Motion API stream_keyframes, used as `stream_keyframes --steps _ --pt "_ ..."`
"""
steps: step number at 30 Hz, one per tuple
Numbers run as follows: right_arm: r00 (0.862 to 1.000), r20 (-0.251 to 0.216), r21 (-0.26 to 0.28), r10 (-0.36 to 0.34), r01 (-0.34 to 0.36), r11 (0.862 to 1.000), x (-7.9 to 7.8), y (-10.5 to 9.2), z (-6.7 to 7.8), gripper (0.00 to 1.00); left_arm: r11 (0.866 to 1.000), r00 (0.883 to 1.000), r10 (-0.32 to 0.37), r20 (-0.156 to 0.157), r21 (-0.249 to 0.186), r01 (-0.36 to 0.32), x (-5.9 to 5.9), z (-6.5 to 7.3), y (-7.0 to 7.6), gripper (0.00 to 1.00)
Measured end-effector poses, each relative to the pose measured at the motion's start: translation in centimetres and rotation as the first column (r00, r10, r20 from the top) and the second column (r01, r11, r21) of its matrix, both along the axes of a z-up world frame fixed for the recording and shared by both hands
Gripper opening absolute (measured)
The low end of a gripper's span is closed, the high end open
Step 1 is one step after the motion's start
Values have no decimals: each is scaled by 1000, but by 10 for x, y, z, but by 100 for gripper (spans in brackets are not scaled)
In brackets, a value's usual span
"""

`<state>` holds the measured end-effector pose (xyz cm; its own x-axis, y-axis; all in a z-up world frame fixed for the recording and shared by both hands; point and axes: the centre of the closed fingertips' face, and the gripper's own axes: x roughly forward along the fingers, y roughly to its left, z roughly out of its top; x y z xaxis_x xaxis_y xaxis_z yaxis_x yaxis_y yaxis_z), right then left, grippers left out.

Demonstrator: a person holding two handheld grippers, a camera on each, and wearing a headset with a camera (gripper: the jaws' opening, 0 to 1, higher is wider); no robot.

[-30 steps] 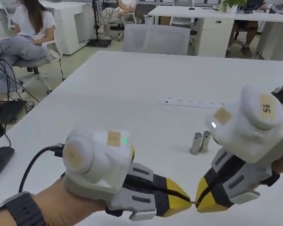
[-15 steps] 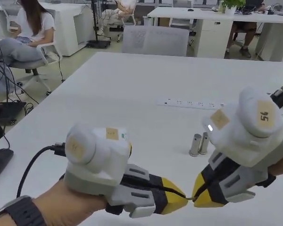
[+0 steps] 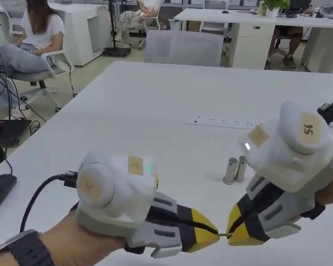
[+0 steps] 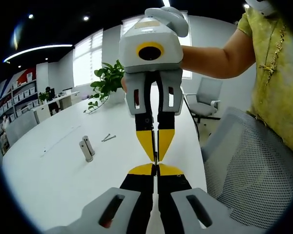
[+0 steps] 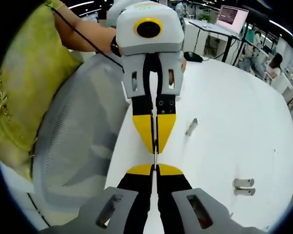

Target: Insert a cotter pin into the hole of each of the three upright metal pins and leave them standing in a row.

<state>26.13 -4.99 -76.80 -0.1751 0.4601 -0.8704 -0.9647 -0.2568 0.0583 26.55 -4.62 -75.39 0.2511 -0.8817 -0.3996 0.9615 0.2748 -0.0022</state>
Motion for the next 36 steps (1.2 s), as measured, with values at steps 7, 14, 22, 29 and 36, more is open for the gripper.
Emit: stream_keyframes --steps 7,14,22,29,36 --pt "1000 12 -1 7 -7 1000 1 0 0 3 1000 1000 -3 13 9 3 3 0 0 0" --pt "999 54 4 -4 3 1000 7 3 -1 2 1000 998 2 59 19 -3 6 0 1 0" --pt "997 74 0 -19 19 1000 11 4 0 1 1000 997 6 72 1 -6 8 5 1 5" --pt "997 78 3 -31 30 1000 11 5 -1 1 999 997 40 59 -21 -39 9 7 5 19" --pt "996 82 7 -43 42 999 12 6 -1 2 991 989 135 57 -24 -133 25 8 27 34"
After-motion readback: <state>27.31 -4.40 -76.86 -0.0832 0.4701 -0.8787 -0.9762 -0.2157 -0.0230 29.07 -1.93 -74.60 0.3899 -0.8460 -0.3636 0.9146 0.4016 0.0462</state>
